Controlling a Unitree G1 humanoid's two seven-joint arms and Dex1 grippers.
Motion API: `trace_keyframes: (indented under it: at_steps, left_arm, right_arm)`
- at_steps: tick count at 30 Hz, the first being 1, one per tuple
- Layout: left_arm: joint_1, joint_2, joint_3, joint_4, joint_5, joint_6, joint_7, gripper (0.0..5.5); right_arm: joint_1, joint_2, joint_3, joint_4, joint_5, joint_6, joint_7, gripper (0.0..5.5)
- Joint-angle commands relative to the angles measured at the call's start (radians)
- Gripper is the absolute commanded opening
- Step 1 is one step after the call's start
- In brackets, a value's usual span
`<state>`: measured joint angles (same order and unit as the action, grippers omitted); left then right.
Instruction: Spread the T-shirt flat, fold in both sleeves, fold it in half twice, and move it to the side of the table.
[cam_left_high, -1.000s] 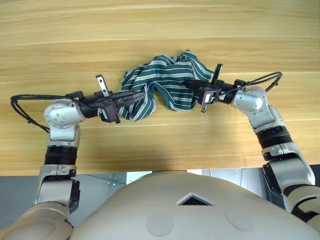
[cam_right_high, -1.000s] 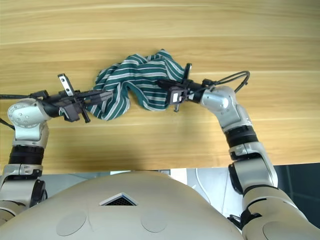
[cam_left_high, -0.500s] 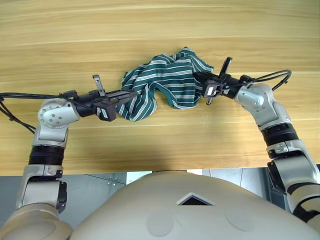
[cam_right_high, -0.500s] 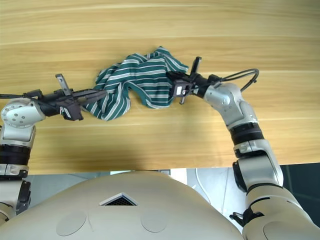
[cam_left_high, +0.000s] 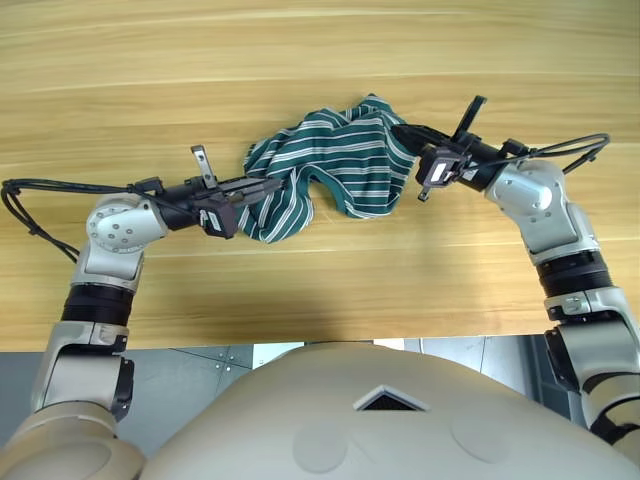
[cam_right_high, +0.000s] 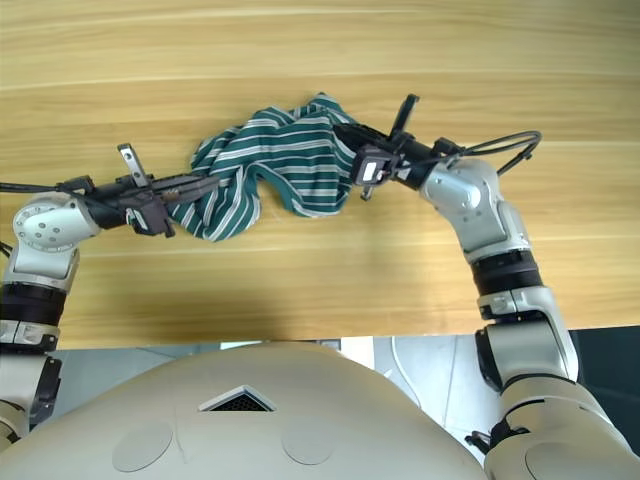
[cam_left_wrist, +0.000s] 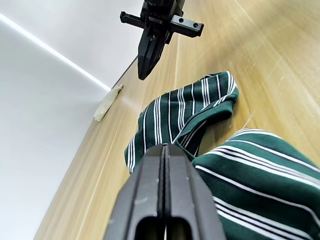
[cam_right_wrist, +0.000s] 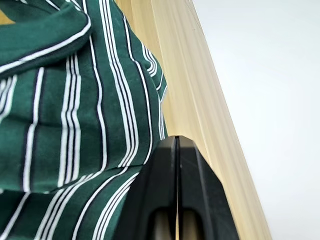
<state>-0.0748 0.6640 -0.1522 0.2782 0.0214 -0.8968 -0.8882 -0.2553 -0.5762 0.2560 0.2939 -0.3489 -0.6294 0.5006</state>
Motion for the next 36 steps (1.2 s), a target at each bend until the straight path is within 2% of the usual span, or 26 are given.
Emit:
trace_keyframes:
  at_steps: [1, 36]
  left_arm:
    - [-0.017, 0.012, -0.016, 0.014, 0.026, -0.02, 0.022, 0.0]
    - [-0.031, 0.028, -0.054, 0.064, 0.068, -0.044, 0.071, 0.0]
  right_arm:
    - [0.005, 0.0, 0.005, -0.016, -0.013, 0.018, -0.011, 0.01]
    - [-0.002, 0.008, 0.06, 0.031, -0.084, 0.044, -0.053, 0.01]
